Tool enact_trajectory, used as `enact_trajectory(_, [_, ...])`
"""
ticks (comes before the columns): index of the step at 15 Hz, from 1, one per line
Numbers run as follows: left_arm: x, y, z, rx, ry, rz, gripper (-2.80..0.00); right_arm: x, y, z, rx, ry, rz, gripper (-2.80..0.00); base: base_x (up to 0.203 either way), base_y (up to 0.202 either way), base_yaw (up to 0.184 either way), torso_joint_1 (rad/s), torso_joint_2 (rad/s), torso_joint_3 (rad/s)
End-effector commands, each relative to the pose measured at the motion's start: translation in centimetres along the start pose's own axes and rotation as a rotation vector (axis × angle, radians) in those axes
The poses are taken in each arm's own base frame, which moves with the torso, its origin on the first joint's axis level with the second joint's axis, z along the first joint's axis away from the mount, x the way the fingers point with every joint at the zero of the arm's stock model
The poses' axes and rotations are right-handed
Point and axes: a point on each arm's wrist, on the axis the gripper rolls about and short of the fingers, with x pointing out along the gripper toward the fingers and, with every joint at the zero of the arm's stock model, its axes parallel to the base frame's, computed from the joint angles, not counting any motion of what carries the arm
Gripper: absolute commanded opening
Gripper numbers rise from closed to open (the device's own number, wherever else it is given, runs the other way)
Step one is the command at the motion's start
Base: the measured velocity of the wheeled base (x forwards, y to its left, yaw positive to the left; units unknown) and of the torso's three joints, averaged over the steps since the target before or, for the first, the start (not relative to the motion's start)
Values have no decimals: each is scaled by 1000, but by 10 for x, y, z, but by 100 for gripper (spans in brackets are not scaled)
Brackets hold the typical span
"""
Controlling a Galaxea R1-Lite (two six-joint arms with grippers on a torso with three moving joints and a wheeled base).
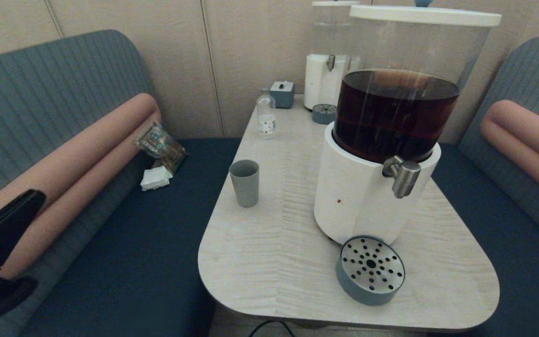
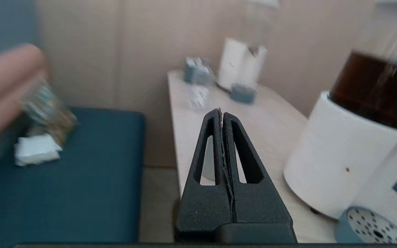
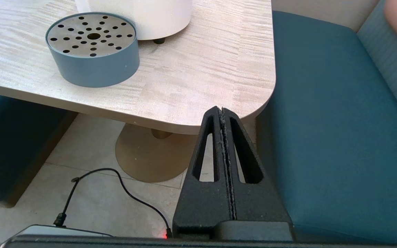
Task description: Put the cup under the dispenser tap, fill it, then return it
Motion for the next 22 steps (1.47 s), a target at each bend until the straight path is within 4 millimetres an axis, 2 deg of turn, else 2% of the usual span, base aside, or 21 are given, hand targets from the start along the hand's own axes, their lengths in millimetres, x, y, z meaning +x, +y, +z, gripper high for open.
enact_trajectory(1, [-28,-1,14,7,-120,3,-280,0,0,0,-1,-2,1,-280,0,0,0,0,0,0])
enact_trajectory(6, [-91,-7,31,48,-299,30,-280,0,0,0,-1,0,1,-280,0,0,0,0,0,0])
enact_trajectory(9, [-116,-6,14,77,-267,72,-280,0,0,0,-1,-1,1,-280,0,0,0,0,0,0])
enact_trajectory(12, [-136,-5,-6,201,-206,121,-280,0,0,0,-1,-2,1,-280,0,0,0,0,0,0])
enact_trajectory(14, [-139,0,-21,261,-92,175,-280,0,0,0,-1,-2,1,-280,0,0,0,0,0,0])
enact_trajectory(18, [-143,9,-56,267,257,240,-280,0,0,0,-1,-2,1,-280,0,0,0,0,0,0])
enact_trajectory(22, [-145,10,-64,267,350,201,-280,0,0,0,-1,-1,1,-280,0,0,0,0,0,0])
